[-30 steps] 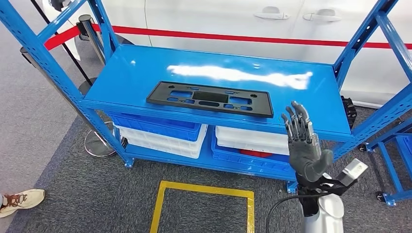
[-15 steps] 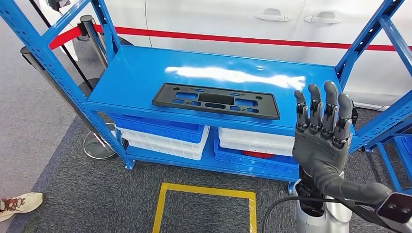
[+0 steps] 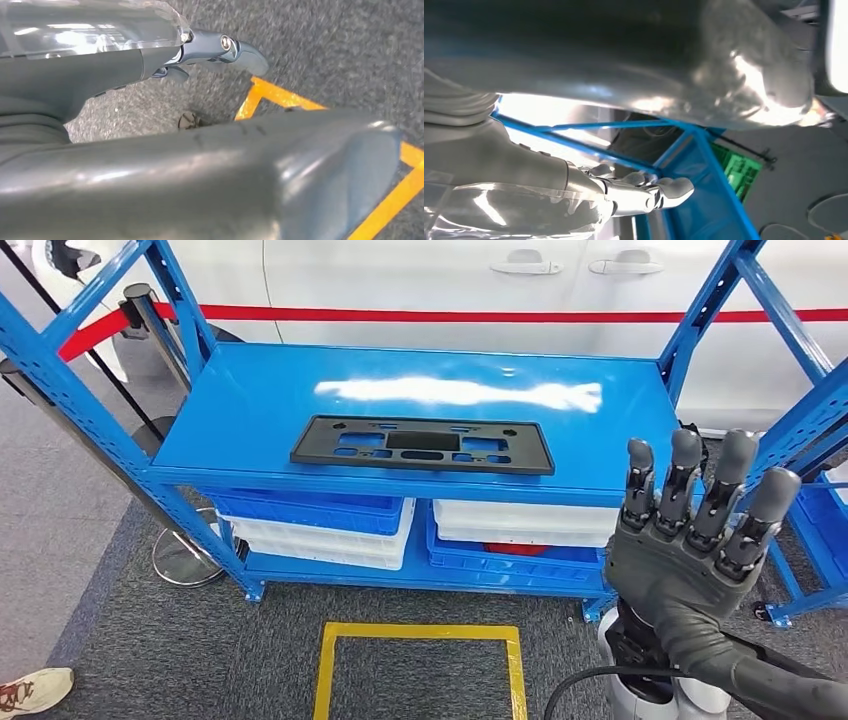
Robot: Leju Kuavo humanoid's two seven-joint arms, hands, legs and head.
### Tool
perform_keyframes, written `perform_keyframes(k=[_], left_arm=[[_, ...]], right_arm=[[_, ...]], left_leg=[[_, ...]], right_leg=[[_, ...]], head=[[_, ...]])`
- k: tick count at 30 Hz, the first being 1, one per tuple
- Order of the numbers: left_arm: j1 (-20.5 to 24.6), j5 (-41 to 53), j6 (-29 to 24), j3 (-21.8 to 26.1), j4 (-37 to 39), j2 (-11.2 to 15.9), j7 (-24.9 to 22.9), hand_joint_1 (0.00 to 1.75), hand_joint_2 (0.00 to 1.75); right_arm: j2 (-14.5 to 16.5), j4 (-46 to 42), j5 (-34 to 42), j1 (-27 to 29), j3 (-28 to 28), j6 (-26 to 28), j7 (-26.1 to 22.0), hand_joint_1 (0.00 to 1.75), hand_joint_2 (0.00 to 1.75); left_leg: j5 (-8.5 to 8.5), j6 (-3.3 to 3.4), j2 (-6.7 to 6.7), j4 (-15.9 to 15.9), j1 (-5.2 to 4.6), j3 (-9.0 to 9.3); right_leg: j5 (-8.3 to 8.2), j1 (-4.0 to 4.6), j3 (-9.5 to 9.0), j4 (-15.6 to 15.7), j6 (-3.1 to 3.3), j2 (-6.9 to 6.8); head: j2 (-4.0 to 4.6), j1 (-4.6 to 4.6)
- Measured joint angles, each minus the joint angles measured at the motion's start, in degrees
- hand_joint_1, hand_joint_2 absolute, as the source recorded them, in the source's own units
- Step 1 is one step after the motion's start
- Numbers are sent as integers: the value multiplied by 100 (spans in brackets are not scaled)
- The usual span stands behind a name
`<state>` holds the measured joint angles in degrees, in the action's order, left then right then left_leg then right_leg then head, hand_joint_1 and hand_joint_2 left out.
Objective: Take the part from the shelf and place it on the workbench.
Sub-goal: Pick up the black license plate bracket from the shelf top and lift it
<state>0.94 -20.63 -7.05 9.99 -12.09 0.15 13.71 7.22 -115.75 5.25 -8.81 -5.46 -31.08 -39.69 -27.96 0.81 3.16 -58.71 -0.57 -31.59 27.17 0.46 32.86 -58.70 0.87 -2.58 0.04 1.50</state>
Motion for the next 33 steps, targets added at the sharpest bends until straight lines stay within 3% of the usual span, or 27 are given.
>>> perform_keyframes(k=[2, 5, 6, 7, 8, 10, 12, 15, 17, 18, 20, 21, 22, 23, 25, 26, 27, 29, 31, 33], left_arm=[[4, 24, 23, 25, 3, -8, -5, 0, 0], [-10, 29, 83, 72, 11, -19, -14, 0, 0], [-18, 29, 99, 85, 14, -19, -11, 0, 0], [-26, 30, 115, 97, 17, -19, -3, 0, 0], [-32, 31, 127, 105, 17, -19, 7, 0, 0], [-36, 34, 139, 124, 19, -22, 26, 0, 0], [-32, 38, 149, 138, 23, -30, 46, 0, 0], [-26, 44, 161, 143, 26, -36, 74, 0, 0], [-25, 70, 176, 151, 26, -37, 78, 0, 0], [-25, 84, 188, 159, 26, -37, 78, 0, 0], [-25, 102, 211, 176, 26, -37, 78, 0, 0], [-27, 105, 219, 181, 26, -37, 78, 0, 0], [-29, 107, 223, 185, 26, -38, 78, 0, 0], [-31, 109, 225, 188, 26, -40, 78, 0, 0], [-33, 120, 226, 196, 27, -48, 78, 0, 0], [-32, 125, 225, 203, 29, -58, 80, 0, 0], [-29, 128, 225, 211, 32, -68, 81, 0, 0], [-15, 129, 224, 226, 38, -84, 85, 0, 0], [0, 129, 224, 231, 37, -85, 88, 0, 0], [5, 129, 224, 233, 34, -87, 92, 0, 0]], right_arm=[[-21, 45, -122, 4, -60, 115, 1, 0, 0], [-96, 127, -242, 14, -229, 314, 2, 0, 0], [-125, 156, -254, 22, -276, 346, 2, 0, 0], [-152, 186, -257, 28, -318, 365, 2, 0, 0], [-174, 213, -253, 33, -354, 379, 2, 0, 0], [-217, 263, -244, 36, -419, 405, 2, 0, 0], [-255, 304, -245, 36, -467, 425, 2, 0, 0], [-301, 347, -258, 38, -519, 445, 2, 0, 0], [-338, 368, -253, 37, -551, 501, 1, 0, 0], [-361, 377, -244, 42, -568, 538, 1, 0, 0], [-410, 404, -228, 68, -608, 589, 1, 0, 0], [-428, 423, -225, 85, -624, 598, 2, 0, 0], [-443, 441, -226, 99, -638, 604, 1, 0, 0], [-453, 456, -227, 106, -653, 606, 1, 0, 0], [-469, 475, -229, 108, -682, 604, 1, 0, 0], [-474, 483, -231, 107, -693, 603, 1, 0, 0], [-477, 488, -235, 105, -702, 603, 1, 0, 0], [-480, 501, -244, 104, -719, 604, 0, 0, 0], [-482, 503, -248, 107, -732, 605, -1, 0, 0], [-481, 508, -244, 105, -741, 598, -2, 0, 0]], left_leg=[[-160, -67, -101, -212, 11, -80], [-654, -164, -262, -1258, 74, -579], [-720, -190, -266, -1533, 97, -722], [-669, -214, -265, -1602, 120, -770], [-504, -235, -264, -1426, 141, -701], [-101, -274, -267, -662, 177, -354], [61, -237, -285, -132, 178, -119], [51, -90, -296, -43, 148, -99], [52, -2, -294, -15, 153, -78], [47, 34, -293, -5, 157, -65], [20, 84, -294, -4, 138, -49], [4, 98, -297, -4, 124, -32], [-18, 106, -302, -4, 108, -5], [-45, 109, -309, -4, 92, 35], [-114, 104, -322, 1, 70, 129], [-148, 90, -328, 4, 59, 167], [-175, 68, -329, 9, 58, 188], [-208, 9, -323, 44, 63, 215], [-244, -51, -307, 75, 58, 274], [-384, -104, -305, -238, 57, 164]], right_leg=[[-37, -52, -31, 71, 32, 38], [-51, -79, -42, 99, 51, 85], [-49, -83, -43, 97, 50, 104], [-45, -92, -49, 93, 43, 124], [-35, -105, -58, 84, 28, 144], [4, -131, -74, 45, -33, 178], [38, -127, -57, -8, -108, 201], [40, -126, -44, -4, -199, 210], [155, -143, 21, -169, -249, 215], [290, -147, 148, -429, -267, 219], [592, -146, 568, -1203, -283, 223], [659, -141, 767, -1523, -281, 225], [612, -134, 878, -1647, -266, 226], [452, -122, 874, -1546, -237, 228], [-11, -73, 605, -861, -131, 233], [-159, -43, 453, -519, -68, 231], [-217, -12, 340, -272, -18, 226], [-162, 26, 261, -104, 40, 225], [-138, -10, 158, 23, 55, 235], [-114, -62, -14, 165, 76, 227]], head=[[0, 3], [0, 7], [0, 7], [0, 6], [0, 7], [0, 8], [0, 13], [0, 12], [0, 10], [0, 7], [0, 4], [0, 3], [0, 3], [0, 3], [0, 3], [0, 16], [0, 22], [0, 35], [-1, 31], [-1, 38]])
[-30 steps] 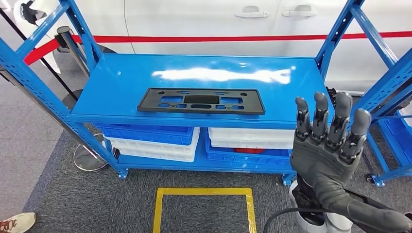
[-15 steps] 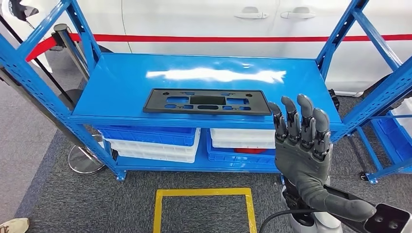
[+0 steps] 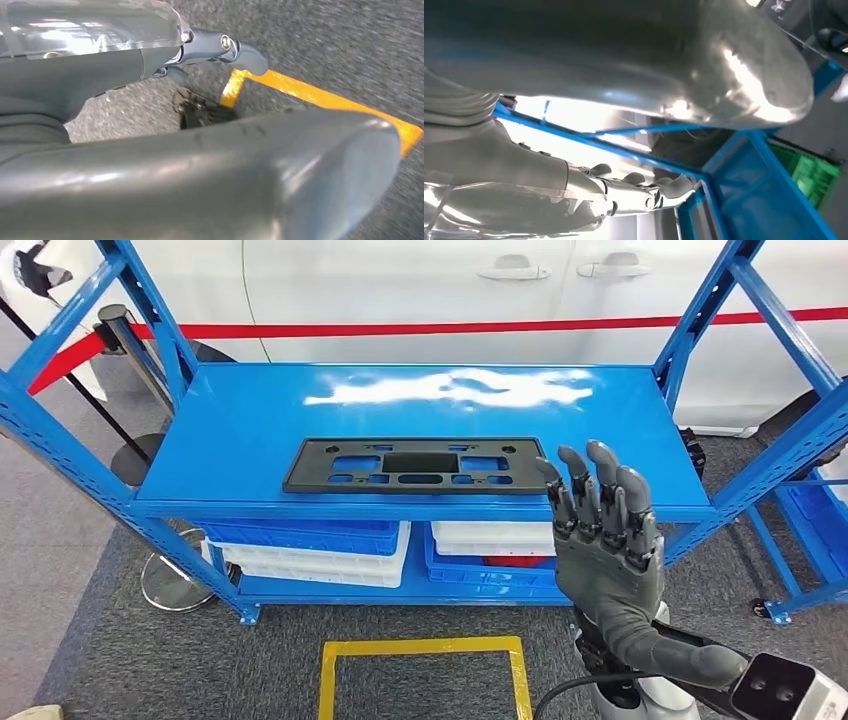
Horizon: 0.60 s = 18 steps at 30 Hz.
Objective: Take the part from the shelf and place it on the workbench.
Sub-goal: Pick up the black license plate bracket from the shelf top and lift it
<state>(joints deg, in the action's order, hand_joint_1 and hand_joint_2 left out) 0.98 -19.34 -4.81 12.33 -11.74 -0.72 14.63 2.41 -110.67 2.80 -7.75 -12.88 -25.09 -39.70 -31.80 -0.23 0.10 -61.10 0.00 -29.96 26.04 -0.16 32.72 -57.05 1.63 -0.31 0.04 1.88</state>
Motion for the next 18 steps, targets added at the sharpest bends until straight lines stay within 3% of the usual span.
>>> perform_keyframes(k=[3, 4, 5, 7, 8, 9, 12, 14, 15, 17, 18], left_arm=[[-8, 2, -6, 9, 1, -1, 4, 0, 0], [-18, 4, -9, 13, 1, 0, 5, 0, 0], [-30, 7, -10, 15, 1, 0, 6, 0, 0], [-52, 12, -11, 19, 1, 3, 9, 0, 0], [-61, 14, -11, 21, 7, 5, 10, 0, 0], [-60, 16, -11, 22, 13, 7, 16, 0, 0], [-38, 30, -12, 24, 25, 6, 29, 0, 0], [-43, 45, -13, 24, 25, 6, 28, 0, 0], [-47, 53, -16, 25, 26, 6, 33, 0, 0], [-53, 81, -23, 28, 27, 7, 47, 0, 0], [-51, 101, -28, 29, 27, 7, 57, 0, 0]], right_arm=[[1, 33, -4, 9, -19, -14, 2, 0, 0], [0, 46, -10, 14, -25, -12, 2, 0, 0], [1, 58, -15, 17, -30, -5, 1, 0, 0], [1, 77, -25, 20, -39, 11, 1, 0, 0], [2, 86, -28, 17, -44, 18, 1, 0, 0], [2, 93, -32, 15, -49, 21, 1, 0, 0], [1, 110, -24, 13, -71, 24, 2, 0, 0], [1, 125, -14, 12, -83, 27, 0, 0, 0], [0, 139, -13, 12, -87, 39, 0, 0, 0], [-7, 193, 5, 23, -103, 66, -1, 0, 0], [-13, 243, 47, 39, -113, 57, -1, 0, 44]], left_leg=[[-309, -72, -6, -1083, 51, -692], [-270, -94, -5, -1265, 66, -873], [-100, -111, -4, -1228, 79, -950], [482, -126, 2, -587, 101, -801], [687, -117, 5, -262, 92, -680], [767, -86, 8, -3, 81, -571], [624, 58, -2, 191, 56, -466], [579, 136, -11, 249, 72, -375], [558, 167, -15, 288, 82, -307], [506, 208, -16, 338, 81, -195], [470, 215, -26, 346, 78, -146]], right_leg=[[125, -6, -179, 41, 15, -9], [180, -9, -243, 40, 8, 0], [242, -15, -323, 39, -5, 11], [393, -32, -520, 36, -51, 27], [465, -30, -596, 31, -85, 32], [522, -27, -644, 28, -121, 33], [570, -11, -676, 21, -206, 30], [554, -18, -592, -194, -246, 30], [586, -26, -449, -449, -266, 30], [794, -39, 30, -1152, -308, 30], [930, -44, 296, -1467, -323, 30]], head=[[1, 6], [1, 7], [1, 6], [1, 5], [1, 4], [1, 9], [1, 18], [1, 11], [1, 6], [1, -1], [1, -2]])
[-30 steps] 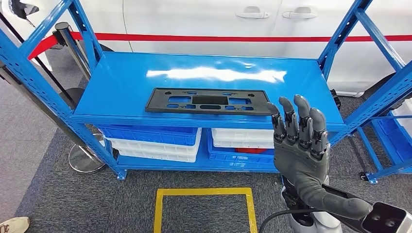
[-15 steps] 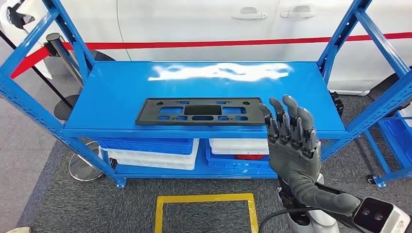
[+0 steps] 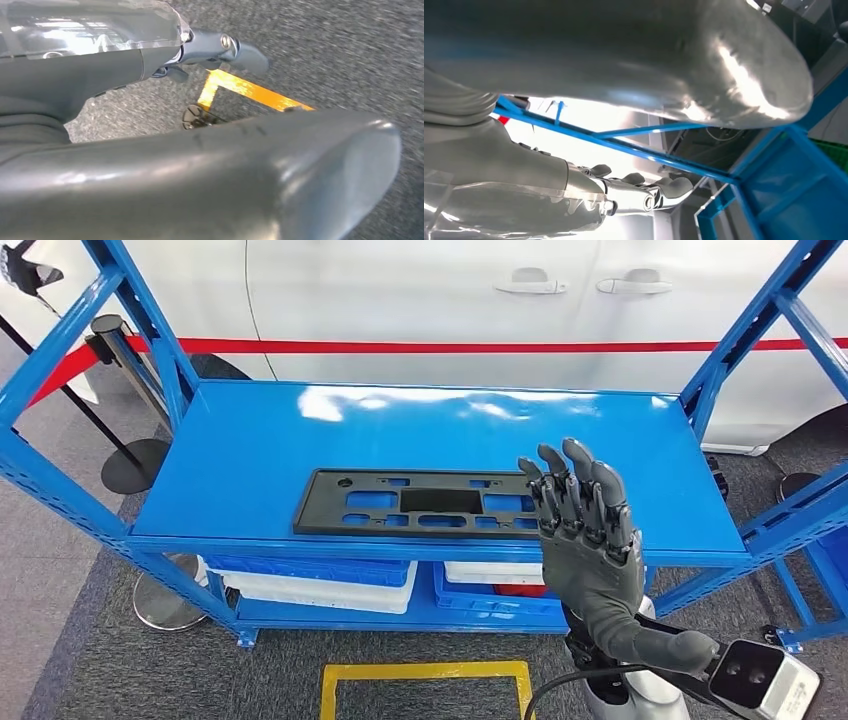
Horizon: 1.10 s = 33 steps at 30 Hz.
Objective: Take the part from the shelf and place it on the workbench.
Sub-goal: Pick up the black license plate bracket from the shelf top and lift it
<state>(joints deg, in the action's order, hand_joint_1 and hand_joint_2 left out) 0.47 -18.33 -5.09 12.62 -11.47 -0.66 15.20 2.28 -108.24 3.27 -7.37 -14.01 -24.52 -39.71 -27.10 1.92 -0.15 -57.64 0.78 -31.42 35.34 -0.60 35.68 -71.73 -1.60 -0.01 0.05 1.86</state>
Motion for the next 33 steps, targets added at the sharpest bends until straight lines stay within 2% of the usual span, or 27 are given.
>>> perform_keyframes(k=[1, 2, 3, 5, 7, 9, 11, 12, 13, 15, 16, 17, 18, 19, 20, 21, 23, 24, 25, 27, 28, 30, 31, 32, 33], left_arm=[[1, 24, -10, 1, 0, -1, 11, 0, 0], [0, 50, -26, 1, 0, -1, 23, 0, 0], [-3, 73, -45, 1, 0, -2, 34, 0, 0], [-12, 106, -77, 1, 3, -11, 46, 0, 0], [6, 132, -88, 1, 19, -28, 51, 0, 0], [35, 159, -92, 1, 31, -39, 56, 0, 0], [44, 173, -92, 1, 31, -39, 49, 0, 0], [48, 177, -92, 0, 31, -43, 41, 0, 0], [56, 181, -92, -1, 31, -46, 32, 0, 0], [71, 195, -97, -1, 31, -54, 14, 0, 0], [75, 203, -103, 0, 31, -54, 4, 0, 0], [72, 208, -110, 1, 31, -54, -5, 0, 0], [68, 211, -117, 3, 31, -53, -14, 0, 0], [64, 212, -122, 4, 31, -52, -21, 0, 0], [59, 214, -125, 7, 31, -52, -25, 0, 0], [60, 216, -126, 9, 31, -51, -27, 0, 0], [68, 227, -119, 12, 31, -49, -17, 0, 0], [71, 237, -109, 14, 31, -48, -8, 0, 0], [70, 251, -96, 15, 31, -49, 0, 0, 0], [63, 274, -69, 17, 31, -51, 16, 0, 0], [62, 279, -61, 18, 31, -51, 22, 0, 0], [64, 281, -57, 20, 31, -49, 31, 0, 0], [63, 282, -56, 20, 31, -48, 32, 0, 0], [62, 286, -54, 21, 31, -48, 32, 0, 0], [61, 294, -50, 21, 31, -49, 33, 0, 0]], right_arm=[[-10, 91, 83, 20, -9, -35, 5, 0, 87], [-20, 206, 188, 39, -18, -82, 17, 0, 131], [-30, 337, 292, 54, -31, -125, 31, 0, 175], [-54, 590, 446, 52, -73, -167, 54, 0, 175], [-80, 807, 536, 29, -130, -179, 76, 0, 175], [-102, 958, 575, 4, -172, -175, 126, 0, 175], [-118, 1046, 581, -29, -199, -169, 189, 0, 175], [-122, 1095, 604, -48, -214, -189, 216, 0, 131], [-127, 1146, 642, -57, -231, -231, 245, 0, 87], [-139, 1253, 728, -68, -259, -362, 296, 0, 0], [-150, 1308, 753, -69, -271, -436, 315, 0, 0], [-166, 1358, 753, -69, -280, -505, 330, 0, 0], [-189, 1407, 724, -69, -291, -572, 334, 0, 0], [-217, 1447, 651, -69, -307, -617, 327, 0, 0], [-250, 1480, 537, -71, -326, -640, 308, 0, 44], [-291, 1514, 379, -73, -346, -637, 265, 0, 87], [-388, 1574, -43, -79, -389, -525, 131, 0, 175], [-440, 1596, -290, -82, -414, -423, 66, 0, 175], [-494, 1604, -549, -82, -445, -296, 25, 0, 175], [-611, 1601, -1014, -73, -526, -24, -6, 0, 175], [-670, 1597, -1168, -66, -566, 80, -9, 0, 175], [-767, 1594, -1301, -49, -633, 183, -11, 0, 175], [-806, 1594, -1348, -35, -660, 234, -13, 0, 175], [-841, 1594, -1445, -20, -692, 350, -14, 0, 175], [-875, 1594, -1613, -4, -728, 555, -15, 0, 175]], left_leg=[[-45, -2, -13, 1, -2, 57], [-99, -9, -28, 1, -3, 125], [-159, -20, -41, 2, -5, 208], [-279, -50, -51, 8, -8, 365], [-359, -99, -57, 16, -12, 418], [-383, -167, -58, 18, -18, 434], [-429, -224, -40, -56, -15, 457], [-503, -245, -34, -203, -12, 403], [-624, -262, -28, -460, -5, 275], [-913, -297, -25, -1166, -1, -150], [-983, -314, -25, -1431, 2, -349], [-945, -329, -24, -1526, 2, -471], [-781, -335, -24, -1405, 2, -488], [-526, -328, -23, -1096, 2, -408], [-275, -310, -22, -727, 1, -291], [-140, -286, -20, -398, -11, -197], [-52, -217, -17, -106, -38, -114], [-62, -186, -16, -87, -51, -116], [-4, -147, -14, -71, -35, -97], [53, -85, -3, -6, 0, -59], [70, -59, 4, 24, 18, -42], [72, -34, 7, 33, 17, -37], [68, -31, 6, 33, 16, -36], [61, -31, 6, 32, 16, -32], [53, -37, 3, 30, 18, -24]], right_leg=[[67, -3, 212, -181, -6, 0], [8, -4, 337, -185, -3, 0], [-186, -4, 377, -13, 12, 0], [-825, 15, 263, 673, 79, 3], [-1170, 63, 205, 1159, 155, 6], [-1178, 89, 222, 1253, 212, 18], [-1181, 62, 129, 1313, 263, 30], [-1165, 47, 68, 1348, 292, 29], [-1149, 40, 18, 1377, 318, 23], [-1110, 49, -26, 1385, 358, 12], [-1091, 52, -40, 1382, 366, 12], [-1070, 55, -58, 1376, 368, 18], [-1046, 54, -82, 1366, 364, 27], [-1020, 53, -111, 1354, 354, 37], [-994, 52, -137, 1343, 340, 44], [-975, 55, -152, 1327, 320, 46], [-951, 66, -145, 1306, 264, 43], [-950, 71, -142, 1304, 233, 40], [-942, 81, -143, 1306, 199, 40], [-830, 84, -110, 1189, 136, 36], [-689, 77, -20, 980, 105, 34], [-327, 39, 309, 280, 51, 31], [-209, 19, 472, -50, 30, 30], [-197, 1, 561, -217, 12, 29], [-295, -16, 542, -167, -1, 26]], head=[[0, -1], [0, -2], [0, -2], [0, -2], [0, 11], [0, 22], [0, 21], [0, 22], [0, 22], [0, 22], [0, 23], [0, 23], [0, 23], [0, 23], [0, 21], [0, 21], [0, 18], [0, 17], [0, 17], [0, 6], [0, -1], [0, -14], [0, -14], [0, -14], [0, -14]])
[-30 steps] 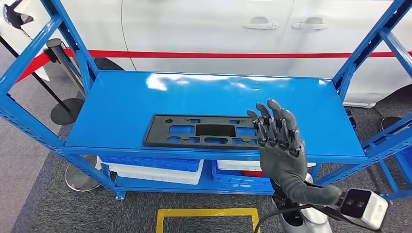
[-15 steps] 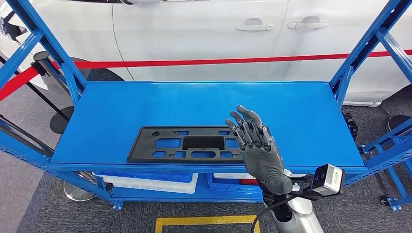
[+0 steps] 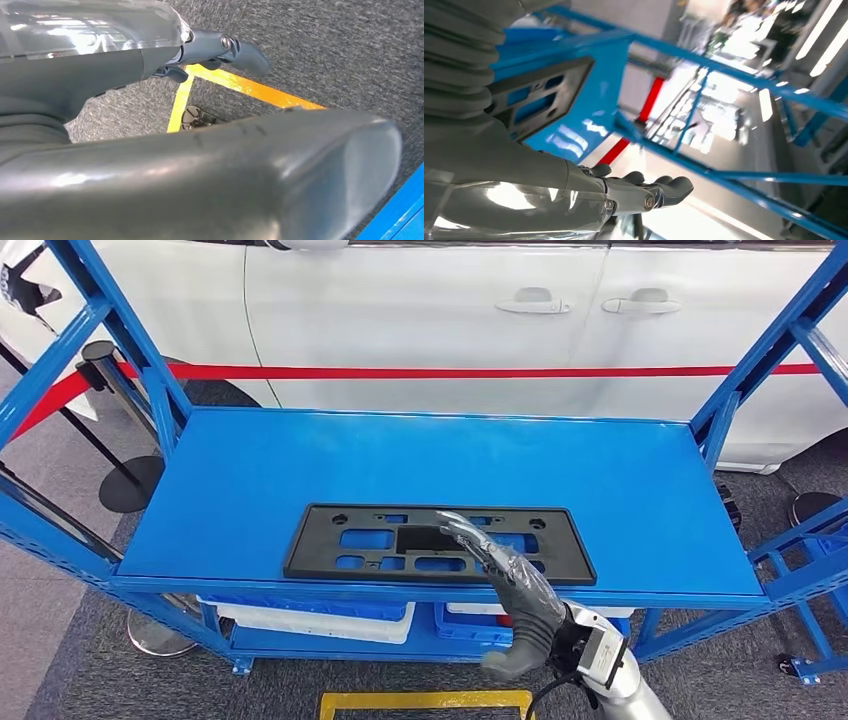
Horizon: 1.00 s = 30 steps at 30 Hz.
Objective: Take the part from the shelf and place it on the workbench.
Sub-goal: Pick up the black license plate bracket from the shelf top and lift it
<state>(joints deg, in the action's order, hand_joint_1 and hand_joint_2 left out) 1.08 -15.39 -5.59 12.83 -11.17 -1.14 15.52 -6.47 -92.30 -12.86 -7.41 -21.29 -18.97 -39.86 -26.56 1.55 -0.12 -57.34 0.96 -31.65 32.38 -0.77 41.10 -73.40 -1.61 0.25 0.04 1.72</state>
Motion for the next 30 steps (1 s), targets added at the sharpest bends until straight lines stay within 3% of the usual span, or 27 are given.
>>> perform_keyframes(k=[3, 5, 9, 11, 13, 14, 15, 16, 18, 20, 23, 25, 28, 29, 30], left_arm=[[2, 40, 19, 2, 0, -2, 10, 0, 0], [4, 62, 30, 11, 0, -2, 20, 0, 0], [5, 93, 45, 37, 0, 0, 36, 0, 0], [7, 108, 54, 44, 0, -2, 57, 0, 0], [4, 119, 63, 49, 0, -4, 75, 0, 0], [-1, 122, 67, 51, 0, -3, 82, 0, 0], [-6, 123, 67, 55, 0, -2, 87, 0, 0], [-9, 123, 67, 59, 0, -1, 91, 0, 0], [-4, 123, 67, 73, 0, 1, 95, 0, 0], [6, 124, 68, 86, 0, 2, 99, 0, 0], [7, 154, 81, 90, 0, 1, 116, 0, 0], [3, 203, 104, 90, 0, -1, 133, 0, 0], [5, 262, 128, 92, 0, 4, 144, 0, 0], [5, 277, 132, 92, 0, 4, 143, 0, 0], [3, 290, 134, 92, 0, 3, 142, 0, 0]], right_arm=[[-86, 16, -1097, 74, -140, 1173, 40, 0, 175], [-130, 50, -1788, 161, -250, 1854, 69, 0, 175], [-208, 139, -2459, 298, -403, 2524, 180, 0, 175], [-217, 221, -3006, 328, -503, 3035, 339, 0, 175], [-221, 334, -3338, 374, -609, 3368, 427, 0, 175], [-223, 382, -3398, 398, -655, 3435, 443, 0, 175], [-225, 421, -3423, 415, -694, 3468, 451, 0, 175], [-226, 453, -3438, 424, -725, 3486, 453, 0, 175], [-228, 497, -3454, 427, -765, 3510, 454, 0, 175], [-233, 530, -3494, 425, -791, 3544, 474, 0, 175], [-238, 589, -3908, 420, -851, 3788, 700, 0, 175], [-238, 698, -4468, 375, -939, 4071, 983, 0, 175], [-232, 1036, -5329, 242, -1194, 4369, 1412, 0, 175], [-224, 1164, -5541, 200, -1295, 4422, 1528, 0, 175], [-207, 1290, -5706, 156, -1392, 4468, 1630, 0, 175]], left_leg=[[-49, -63, -17, -19, -3, 40], [-77, -130, -26, -28, -21, 42], [-190, -252, -23, -121, -14, 19], [-502, -282, -19, -647, -2, -210], [-832, -301, -18, -1428, 1, -585], [-879, -304, -18, -1666, 2, -708], [-800, -298, -18, -1671, 1, -723], [-620, -283, -18, -1440, 1, -624], [-219, -231, -19, -632, -13, -247], [-70, -184, -23, -136, -38, -20], [-44, -116, -22, -38, -44, 3], [-1, -50, -9, 16, -12, 19], [18, -11, 5, 33, -5, 9], [18, -11, 5, 31, -6, 5], [16, -13, 2, 29, -6, 5]], right_leg=[[-528, -31, -522, 1055, 5, -20], [-622, -11, -718, 1469, 44, -20], [-623, -10, -742, 1533, 183, -3], [-624, -17, -772, 1564, 250, -16], [-611, 6, -780, 1560, 282, -24], [-605, 19, -785, 1556, 291, -24], [-599, 29, -793, 1550, 296, -19], [-591, 37, -807, 1545, 296, -11], [-568, 54, -836, 1532, 281, 4], [-553, 67, -832, 1512, 241, 9], [-553, 60, -822, 1509, 154, 9], [-392, 57, -741, 1309, 96, 4], [130, 15, -286, 321, 35, -4], [217, -1, -153, 37, 20, -5], [198, -17, -98, -73, 8, -8]], head=[[0, -2], [0, 2], [1, 7], [0, 8], [0, 9], [0, 9], [0, 9], [0, 9], [0, 8], [0, 6], [0, 5], [0, -8], [0, -28], [0, -28], [0, -29]])
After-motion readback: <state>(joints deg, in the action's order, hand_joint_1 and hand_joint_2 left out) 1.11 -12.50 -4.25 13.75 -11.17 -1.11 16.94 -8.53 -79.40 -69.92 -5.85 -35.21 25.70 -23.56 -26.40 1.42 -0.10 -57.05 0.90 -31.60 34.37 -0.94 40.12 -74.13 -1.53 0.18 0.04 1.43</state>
